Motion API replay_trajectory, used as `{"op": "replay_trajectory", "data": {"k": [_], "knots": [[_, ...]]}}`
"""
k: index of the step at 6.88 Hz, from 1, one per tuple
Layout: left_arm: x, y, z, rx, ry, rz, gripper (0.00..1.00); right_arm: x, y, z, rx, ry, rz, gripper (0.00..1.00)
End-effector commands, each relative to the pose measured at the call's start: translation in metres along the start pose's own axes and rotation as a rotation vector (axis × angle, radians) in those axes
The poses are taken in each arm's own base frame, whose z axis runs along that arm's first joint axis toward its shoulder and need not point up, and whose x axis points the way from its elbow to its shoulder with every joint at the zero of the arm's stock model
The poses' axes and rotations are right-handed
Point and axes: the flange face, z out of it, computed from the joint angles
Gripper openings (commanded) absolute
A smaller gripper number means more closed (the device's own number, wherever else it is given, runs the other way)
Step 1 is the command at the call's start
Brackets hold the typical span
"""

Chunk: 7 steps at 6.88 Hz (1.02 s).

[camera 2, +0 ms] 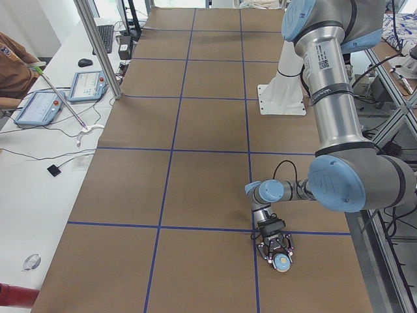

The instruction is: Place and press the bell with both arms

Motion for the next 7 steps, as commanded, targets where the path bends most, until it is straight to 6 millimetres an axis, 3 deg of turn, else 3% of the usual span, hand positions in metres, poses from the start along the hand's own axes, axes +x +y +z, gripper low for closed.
{"op": "replay_trajectory", "data": {"k": [1,2,4,5,7], "knots": [[-0.016,-0.056,-0.002,-0.002,-0.001,0.068,0.0,0.001,0.001,0.0,-0.001,0.0,0.003,1.0],[-0.023,-0.075,-0.011,-0.007,-0.003,0.119,0.0,0.0,-0.001,-0.001,0.001,0.0,0.001,1.0],[-0.024,-0.086,-0.036,-0.004,-0.02,0.238,0.0,-0.001,-0.002,-0.002,0.003,0.0,-0.001,1.0],[-0.011,-0.099,-0.038,-0.02,-0.047,0.265,0.0,-0.001,-0.003,-0.002,0.004,0.0,-0.003,1.0],[0.015,-0.095,-0.062,-0.033,0.049,0.379,0.0,-0.003,-0.005,-0.003,0.008,0.001,-0.001,1.0]]}}
